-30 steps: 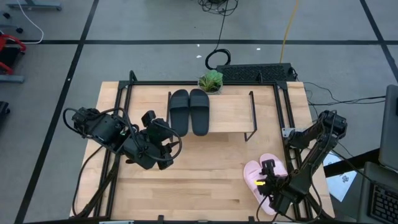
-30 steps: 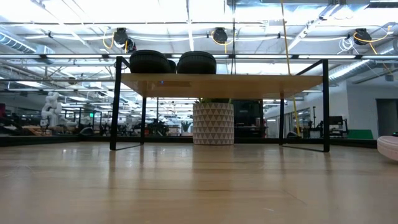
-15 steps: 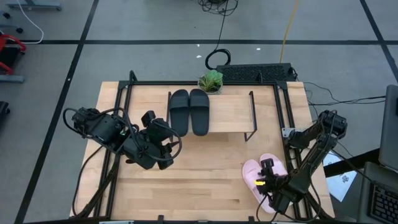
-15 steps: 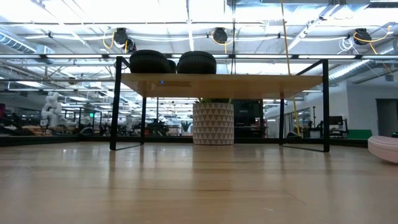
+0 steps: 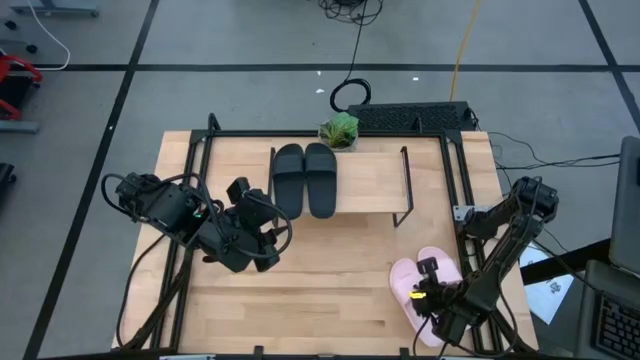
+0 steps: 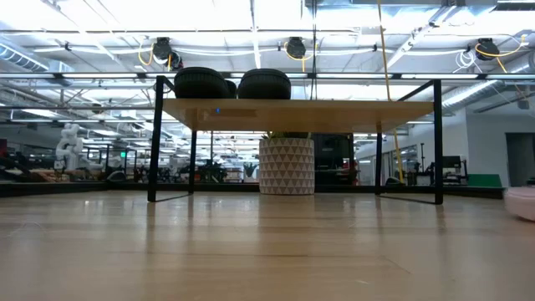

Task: Pick and place slides into the shelf
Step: Put the left pink slipper on the shelf

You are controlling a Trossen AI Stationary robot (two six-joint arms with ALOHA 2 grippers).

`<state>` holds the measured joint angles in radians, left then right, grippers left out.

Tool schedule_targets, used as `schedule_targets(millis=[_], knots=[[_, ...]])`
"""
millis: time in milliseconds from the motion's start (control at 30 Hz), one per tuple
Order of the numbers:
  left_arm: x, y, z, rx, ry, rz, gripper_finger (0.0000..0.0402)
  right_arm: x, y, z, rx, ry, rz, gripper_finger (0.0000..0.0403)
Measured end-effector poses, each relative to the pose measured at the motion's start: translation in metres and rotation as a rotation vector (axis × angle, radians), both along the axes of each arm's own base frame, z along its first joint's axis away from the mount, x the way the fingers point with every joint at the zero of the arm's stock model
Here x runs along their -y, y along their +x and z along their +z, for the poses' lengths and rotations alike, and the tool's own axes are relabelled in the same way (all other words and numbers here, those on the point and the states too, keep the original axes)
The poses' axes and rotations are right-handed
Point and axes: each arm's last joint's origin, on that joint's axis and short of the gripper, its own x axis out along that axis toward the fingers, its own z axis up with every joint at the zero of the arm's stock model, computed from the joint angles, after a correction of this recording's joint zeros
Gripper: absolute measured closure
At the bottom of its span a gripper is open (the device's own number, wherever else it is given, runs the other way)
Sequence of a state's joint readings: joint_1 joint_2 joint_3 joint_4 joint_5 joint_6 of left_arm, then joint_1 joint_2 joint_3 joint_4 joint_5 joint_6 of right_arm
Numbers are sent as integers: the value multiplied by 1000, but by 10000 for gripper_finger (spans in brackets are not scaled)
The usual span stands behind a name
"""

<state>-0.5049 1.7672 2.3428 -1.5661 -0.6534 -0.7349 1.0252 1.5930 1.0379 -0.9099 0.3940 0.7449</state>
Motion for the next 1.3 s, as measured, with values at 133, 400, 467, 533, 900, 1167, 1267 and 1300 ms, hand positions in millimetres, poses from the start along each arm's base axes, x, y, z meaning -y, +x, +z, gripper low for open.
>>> schedule_targets(millis=[133, 400, 467, 533, 900, 1167, 1267, 1300], knots=[[0, 0, 0, 1, 2, 2, 197, -5, 5, 24, 42, 75, -1, 398], [-1, 0, 0, -2, 44, -6, 197, 3, 17, 112, 286, 223, 3, 401], [-1, 0, 0, -3, 47, -7, 197, 9, 21, 136, 389, 228, -3, 401], [-1, 0, 0, -10, 61, -21, 197, 16, 25, 160, 497, 209, -11, 401], [-2, -1, 1, -32, 135, -69, 197, 78, 87, 202, 761, -41, -111, 402], [-16, -14, 14, -14, 212, -85, 197, 144, 121, 201, 713, -246, -249, 402], [-25, -24, 22, 5, 225, -84, 197, 165, 127, 201, 699, -280, -311, 402], [-29, -28, 25, 13, 227, -80, 197, 171, 128, 201, 696, -286, -336, 402]])
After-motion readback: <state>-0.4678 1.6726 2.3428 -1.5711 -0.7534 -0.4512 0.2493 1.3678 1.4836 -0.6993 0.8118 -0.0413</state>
